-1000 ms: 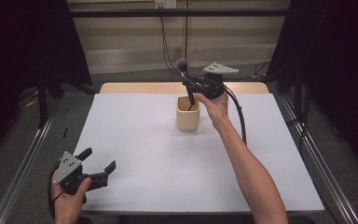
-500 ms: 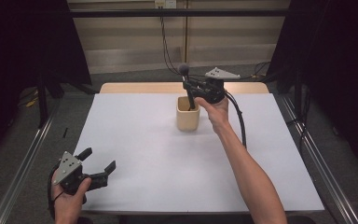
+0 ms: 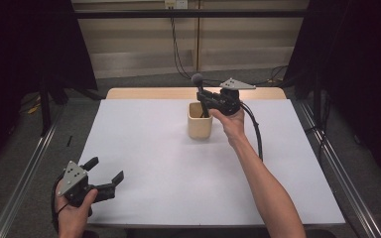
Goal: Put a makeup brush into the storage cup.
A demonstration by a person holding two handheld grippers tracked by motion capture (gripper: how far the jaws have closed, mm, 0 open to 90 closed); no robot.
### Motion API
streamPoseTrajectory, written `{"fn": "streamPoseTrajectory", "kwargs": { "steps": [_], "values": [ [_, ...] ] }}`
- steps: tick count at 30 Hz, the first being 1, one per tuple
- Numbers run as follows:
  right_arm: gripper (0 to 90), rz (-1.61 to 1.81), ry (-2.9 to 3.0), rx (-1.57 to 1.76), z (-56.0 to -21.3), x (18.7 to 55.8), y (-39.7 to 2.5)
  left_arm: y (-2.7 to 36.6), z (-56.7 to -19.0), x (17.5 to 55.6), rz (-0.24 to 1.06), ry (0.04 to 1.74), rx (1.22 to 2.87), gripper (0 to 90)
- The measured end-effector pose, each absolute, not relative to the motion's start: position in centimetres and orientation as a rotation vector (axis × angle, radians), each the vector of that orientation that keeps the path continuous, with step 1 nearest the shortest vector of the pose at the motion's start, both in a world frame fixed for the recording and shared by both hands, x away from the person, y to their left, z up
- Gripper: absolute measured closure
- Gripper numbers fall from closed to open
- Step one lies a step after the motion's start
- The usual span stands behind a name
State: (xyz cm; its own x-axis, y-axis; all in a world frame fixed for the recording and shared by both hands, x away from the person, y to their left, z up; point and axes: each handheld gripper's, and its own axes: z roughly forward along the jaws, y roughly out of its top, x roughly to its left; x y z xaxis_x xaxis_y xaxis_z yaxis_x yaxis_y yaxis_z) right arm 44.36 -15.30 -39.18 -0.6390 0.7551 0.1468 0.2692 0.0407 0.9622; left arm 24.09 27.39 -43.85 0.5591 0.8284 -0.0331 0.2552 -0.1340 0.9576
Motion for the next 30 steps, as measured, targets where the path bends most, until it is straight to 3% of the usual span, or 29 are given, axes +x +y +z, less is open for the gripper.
{"fn": "streamPoseTrajectory", "kwargs": {
  "steps": [30],
  "values": [
    [71.9,1.598,1.959,1.082,-42.0,43.3,-16.0,27.3,-43.9,24.1,0.638,0.915,1.676,2.6]
  ]
}}
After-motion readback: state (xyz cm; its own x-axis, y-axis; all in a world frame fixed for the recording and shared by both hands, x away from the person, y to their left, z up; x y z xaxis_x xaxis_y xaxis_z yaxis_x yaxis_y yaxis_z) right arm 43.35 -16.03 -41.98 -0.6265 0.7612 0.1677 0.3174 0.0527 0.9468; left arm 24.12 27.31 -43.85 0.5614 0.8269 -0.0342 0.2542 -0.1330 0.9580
